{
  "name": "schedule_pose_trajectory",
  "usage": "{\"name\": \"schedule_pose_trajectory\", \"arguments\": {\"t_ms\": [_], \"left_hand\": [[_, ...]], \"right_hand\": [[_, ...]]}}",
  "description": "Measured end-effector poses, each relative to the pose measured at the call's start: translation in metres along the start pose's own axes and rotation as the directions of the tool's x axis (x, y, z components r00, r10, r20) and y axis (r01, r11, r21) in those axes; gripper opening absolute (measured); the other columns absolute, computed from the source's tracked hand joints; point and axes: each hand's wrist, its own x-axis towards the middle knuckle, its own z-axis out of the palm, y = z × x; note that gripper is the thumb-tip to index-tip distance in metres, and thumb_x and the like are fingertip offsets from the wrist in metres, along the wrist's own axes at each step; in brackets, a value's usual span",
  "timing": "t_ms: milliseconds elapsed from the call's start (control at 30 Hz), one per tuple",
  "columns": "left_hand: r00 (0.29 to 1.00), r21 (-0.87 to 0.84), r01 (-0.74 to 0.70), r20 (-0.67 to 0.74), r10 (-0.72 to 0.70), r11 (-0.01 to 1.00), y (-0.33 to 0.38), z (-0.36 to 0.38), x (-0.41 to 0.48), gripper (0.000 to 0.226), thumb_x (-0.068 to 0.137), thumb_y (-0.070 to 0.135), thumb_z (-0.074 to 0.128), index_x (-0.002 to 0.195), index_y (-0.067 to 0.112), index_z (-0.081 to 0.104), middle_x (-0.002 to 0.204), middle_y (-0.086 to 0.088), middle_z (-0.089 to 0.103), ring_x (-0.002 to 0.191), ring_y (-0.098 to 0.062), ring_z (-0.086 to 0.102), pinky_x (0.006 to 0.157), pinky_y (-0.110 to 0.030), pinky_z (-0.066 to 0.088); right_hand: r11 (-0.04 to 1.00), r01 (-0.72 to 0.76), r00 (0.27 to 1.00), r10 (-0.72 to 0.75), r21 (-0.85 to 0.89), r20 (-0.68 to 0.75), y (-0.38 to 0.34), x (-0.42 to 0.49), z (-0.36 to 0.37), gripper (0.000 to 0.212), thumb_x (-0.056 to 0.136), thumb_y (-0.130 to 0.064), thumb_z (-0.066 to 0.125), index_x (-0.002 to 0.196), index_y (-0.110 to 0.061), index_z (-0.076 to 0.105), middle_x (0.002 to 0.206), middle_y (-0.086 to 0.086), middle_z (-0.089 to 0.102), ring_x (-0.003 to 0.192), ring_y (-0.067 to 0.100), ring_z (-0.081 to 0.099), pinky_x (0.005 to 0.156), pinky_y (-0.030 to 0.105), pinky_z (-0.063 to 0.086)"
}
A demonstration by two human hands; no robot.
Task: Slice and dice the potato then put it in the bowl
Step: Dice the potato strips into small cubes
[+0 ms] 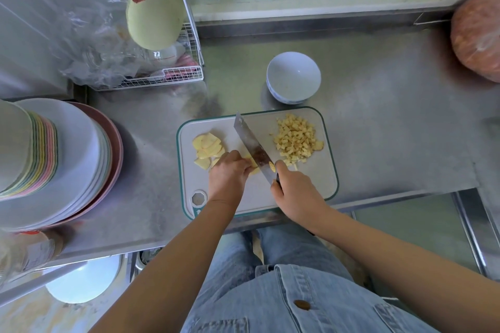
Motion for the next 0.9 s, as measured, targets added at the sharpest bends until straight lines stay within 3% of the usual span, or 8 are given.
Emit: {"name": "schedule_pose_trajectory", "arguments": {"t_ms": [167,433,633,900], "left_hand": [[1.000,0.021,-0.018,0.010,0.017,1.000,0.000,0.001,-0.001,0.015,0.061,0.010,0.088,0.060,0.010,0.073,0.061,-0.004,0.056,0.053,-0.026,0.056,0.039,-0.027,0.045],[0.999,0.023,-0.047,0.001,0.047,0.999,-0.001,0.001,0.000,0.015,0.060,0.010,0.089,0.064,0.010,0.075,0.062,-0.004,0.057,0.054,-0.027,0.057,0.038,-0.027,0.046],[0.999,-0.053,-0.019,-0.028,0.018,0.998,-0.001,0.002,-0.004,0.014,0.064,0.004,0.086,0.068,0.006,0.074,0.074,-0.009,0.063,0.061,-0.028,0.061,0.045,-0.033,0.052],[0.995,-0.003,-0.049,-0.083,0.049,0.999,0.000,-0.003,-0.012,0.022,0.071,0.008,0.082,0.090,0.003,0.072,0.089,-0.013,0.065,0.073,-0.030,0.063,0.057,-0.036,0.056]], "right_hand": [[0.999,-0.032,0.999,0.032,-0.023,-0.007,0.000,0.002,0.010,0.013,0.095,-0.014,0.041,0.107,-0.008,0.042,0.062,-0.002,0.040,0.060,0.024,0.046,0.054,0.033,0.033],[0.996,-0.078,0.996,0.076,-0.038,-0.041,0.001,0.005,0.030,0.033,0.096,-0.017,0.040,0.127,-0.005,0.040,0.078,0.010,0.059,0.075,0.033,0.060,0.058,0.033,0.035],[0.998,-0.032,0.997,0.035,0.052,-0.064,0.000,0.013,0.015,0.020,0.094,-0.012,0.042,0.111,-0.003,0.044,0.066,0.007,0.048,0.061,0.030,0.050,0.054,0.035,0.035],[1.000,0.011,0.999,-0.011,0.028,-0.031,-0.003,0.002,0.000,0.013,0.094,-0.014,0.043,0.105,-0.007,0.042,0.063,0.002,0.044,0.063,0.030,0.052,0.059,0.041,0.042]]}}
